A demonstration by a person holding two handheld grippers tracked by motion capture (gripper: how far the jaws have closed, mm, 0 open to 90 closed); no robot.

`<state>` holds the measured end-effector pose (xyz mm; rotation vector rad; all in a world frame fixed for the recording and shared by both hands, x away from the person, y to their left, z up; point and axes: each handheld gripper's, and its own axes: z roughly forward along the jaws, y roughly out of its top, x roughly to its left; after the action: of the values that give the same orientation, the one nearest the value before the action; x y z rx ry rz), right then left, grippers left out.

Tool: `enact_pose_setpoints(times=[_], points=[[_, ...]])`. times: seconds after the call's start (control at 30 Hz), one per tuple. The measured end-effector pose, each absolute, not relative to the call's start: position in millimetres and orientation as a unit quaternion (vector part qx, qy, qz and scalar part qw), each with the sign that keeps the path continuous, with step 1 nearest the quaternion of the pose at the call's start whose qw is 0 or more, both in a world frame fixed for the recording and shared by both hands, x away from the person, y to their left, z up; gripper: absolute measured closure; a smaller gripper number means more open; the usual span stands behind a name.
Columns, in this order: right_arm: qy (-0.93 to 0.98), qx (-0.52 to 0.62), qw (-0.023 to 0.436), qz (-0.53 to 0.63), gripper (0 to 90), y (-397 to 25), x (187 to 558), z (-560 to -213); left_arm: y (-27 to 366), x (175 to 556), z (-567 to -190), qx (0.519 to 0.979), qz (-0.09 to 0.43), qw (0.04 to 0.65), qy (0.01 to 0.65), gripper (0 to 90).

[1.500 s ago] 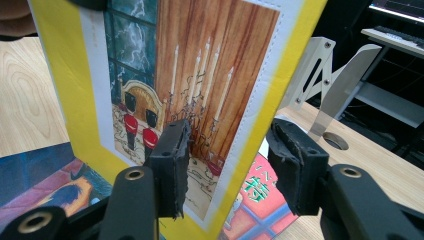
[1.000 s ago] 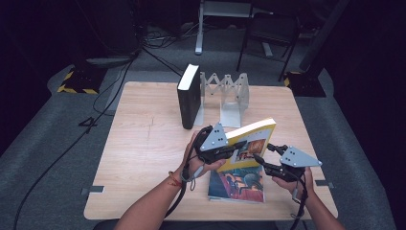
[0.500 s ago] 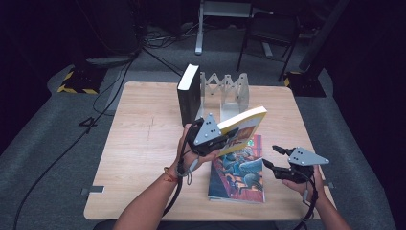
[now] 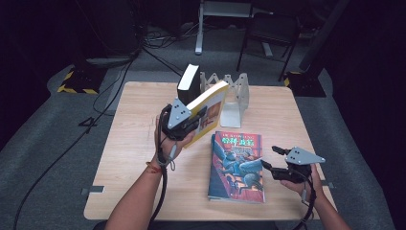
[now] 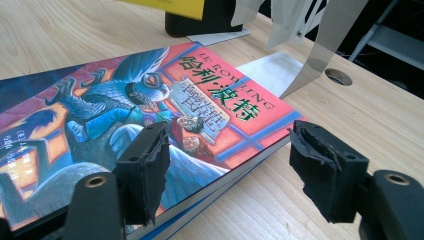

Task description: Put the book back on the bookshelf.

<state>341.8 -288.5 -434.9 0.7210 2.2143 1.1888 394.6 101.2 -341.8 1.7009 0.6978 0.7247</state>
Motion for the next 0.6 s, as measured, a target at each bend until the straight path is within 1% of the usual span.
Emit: enact_pose_setpoints(times=[0.13,0.3,0.47,0.6], points=[[0.824,0.264,0.255,0.431,33.0,-285,342,-438,113,403,-347,0.701,0.312,0.542,0.344,74.4],[0.830,0.260,0.251,0.425,32.8,-282,342,-441,115,411,-353,0.683,0.338,0.522,0.382,74.3],[0.834,0.257,0.251,0.420,32.8,-280,342,-442,109,421,-360,0.675,0.342,0.515,0.402,74.3],[0.834,0.257,0.251,0.419,32.8,-280,342,-442,102,432,-366,0.677,0.342,0.510,0.406,74.3]])
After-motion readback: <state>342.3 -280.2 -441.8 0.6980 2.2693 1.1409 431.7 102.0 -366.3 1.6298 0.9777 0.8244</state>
